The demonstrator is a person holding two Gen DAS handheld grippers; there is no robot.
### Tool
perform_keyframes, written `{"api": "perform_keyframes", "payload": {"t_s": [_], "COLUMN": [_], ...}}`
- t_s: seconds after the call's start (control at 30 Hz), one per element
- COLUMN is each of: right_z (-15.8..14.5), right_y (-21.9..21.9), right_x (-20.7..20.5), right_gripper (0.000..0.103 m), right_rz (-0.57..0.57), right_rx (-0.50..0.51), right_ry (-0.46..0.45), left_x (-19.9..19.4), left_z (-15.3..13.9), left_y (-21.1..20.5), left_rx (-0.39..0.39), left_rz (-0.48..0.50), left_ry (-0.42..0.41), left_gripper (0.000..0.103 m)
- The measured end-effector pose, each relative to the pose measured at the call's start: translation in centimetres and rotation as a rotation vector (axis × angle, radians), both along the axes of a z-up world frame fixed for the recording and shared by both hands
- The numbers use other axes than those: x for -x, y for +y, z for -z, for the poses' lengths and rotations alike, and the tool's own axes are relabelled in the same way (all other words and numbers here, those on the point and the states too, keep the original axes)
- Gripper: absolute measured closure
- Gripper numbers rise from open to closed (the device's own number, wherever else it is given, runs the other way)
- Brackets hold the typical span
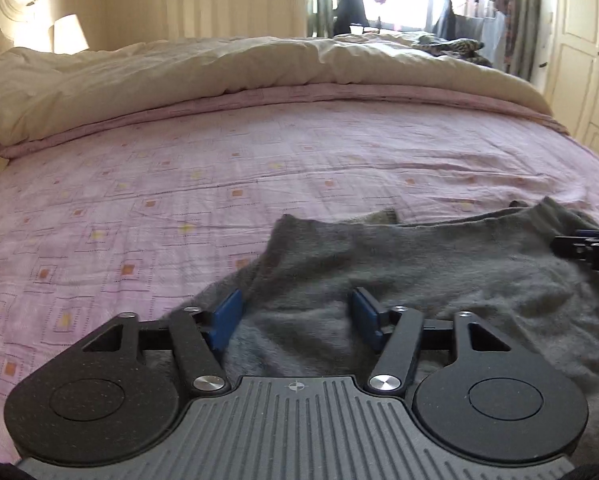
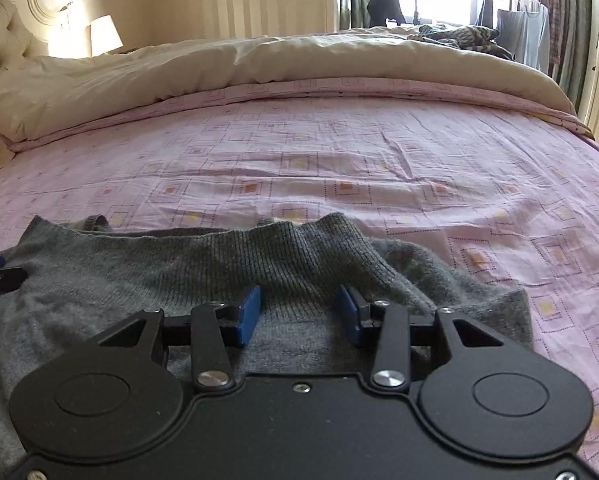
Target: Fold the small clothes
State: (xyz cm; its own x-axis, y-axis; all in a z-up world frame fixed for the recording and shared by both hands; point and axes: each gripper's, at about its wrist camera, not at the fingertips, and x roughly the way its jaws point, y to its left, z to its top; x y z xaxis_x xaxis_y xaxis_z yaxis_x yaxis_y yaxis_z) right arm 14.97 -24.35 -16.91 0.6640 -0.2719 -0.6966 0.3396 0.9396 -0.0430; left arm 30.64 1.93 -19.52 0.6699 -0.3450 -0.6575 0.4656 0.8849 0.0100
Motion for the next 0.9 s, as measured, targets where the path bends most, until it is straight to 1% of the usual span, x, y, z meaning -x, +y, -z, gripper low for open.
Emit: {"api": "perform_keyframes", "payload": {"t_s": [0.07,0.17,0.23,0.3,0.33,0.4,0.47,0.53,0.6,0.67,0.7,0.77,0.83,0.9], "right_z": [0.0,-0.5,-1.6,-3.0,-3.7,-4.6,-4.9,-4.5,-3.8,-3.1,-2.8,-2.3,-2.1,-1.9], "right_y": [0.2,0.2,0.3,0.8,1.3,2.3,3.3,4.2,4.7,4.8,4.9,5.1,5.3,5.6], "right_x": [0.0,0.3,1.2,2.6,3.5,5.1,6.8,8.4,9.9,11.6,12.5,14.0,15.4,16.4], "right_gripper": [0.053,0.051,0.047,0.043,0.04,0.039,0.038,0.038,0.038,0.038,0.037,0.034,0.032,0.03], "right_rz": [0.002,-0.009,-0.001,-0.006,-0.017,-0.036,-0.06,-0.071,-0.064,-0.047,-0.034,-0.005,0.017,0.035], "right_rx": [0.012,-0.002,-0.012,0.0,0.008,0.028,0.051,0.09,0.103,0.091,0.087,0.074,0.064,0.063], "right_ry": [-0.007,-0.015,-0.029,-0.059,-0.073,-0.079,-0.063,-0.023,0.014,0.031,0.029,0.025,-0.005,-0.034], "left_x": [-0.6,0.0,1.4,3.3,4.3,6.3,8.4,10.2,11.7,12.7,13.2,14.0,14.7,15.4], "left_z": [0.2,-1.0,-2.3,-3.4,-3.7,-4.0,-3.9,-3.2,-2.3,-1.4,-1.0,-0.4,0.0,0.5], "left_y": [0.7,1.0,1.6,2.4,2.7,3.1,3.5,3.9,4.6,5.3,5.8,6.9,7.8,8.5], "left_rx": [0.05,0.035,0.03,0.046,0.042,0.023,-0.001,-0.032,-0.057,-0.062,-0.058,-0.016,0.026,0.053], "left_rz": [-0.04,-0.056,-0.062,-0.035,-0.022,0.002,0.029,0.043,0.037,0.015,0.001,-0.018,-0.035,-0.05], "left_ry": [0.03,0.04,0.015,-0.016,-0.023,-0.031,-0.041,-0.05,-0.041,-0.023,-0.02,-0.03,-0.041,-0.073], "left_gripper": [0.029,0.03,0.03,0.03,0.03,0.03,0.03,0.03,0.03,0.03,0.029,0.029,0.028,0.024]}}
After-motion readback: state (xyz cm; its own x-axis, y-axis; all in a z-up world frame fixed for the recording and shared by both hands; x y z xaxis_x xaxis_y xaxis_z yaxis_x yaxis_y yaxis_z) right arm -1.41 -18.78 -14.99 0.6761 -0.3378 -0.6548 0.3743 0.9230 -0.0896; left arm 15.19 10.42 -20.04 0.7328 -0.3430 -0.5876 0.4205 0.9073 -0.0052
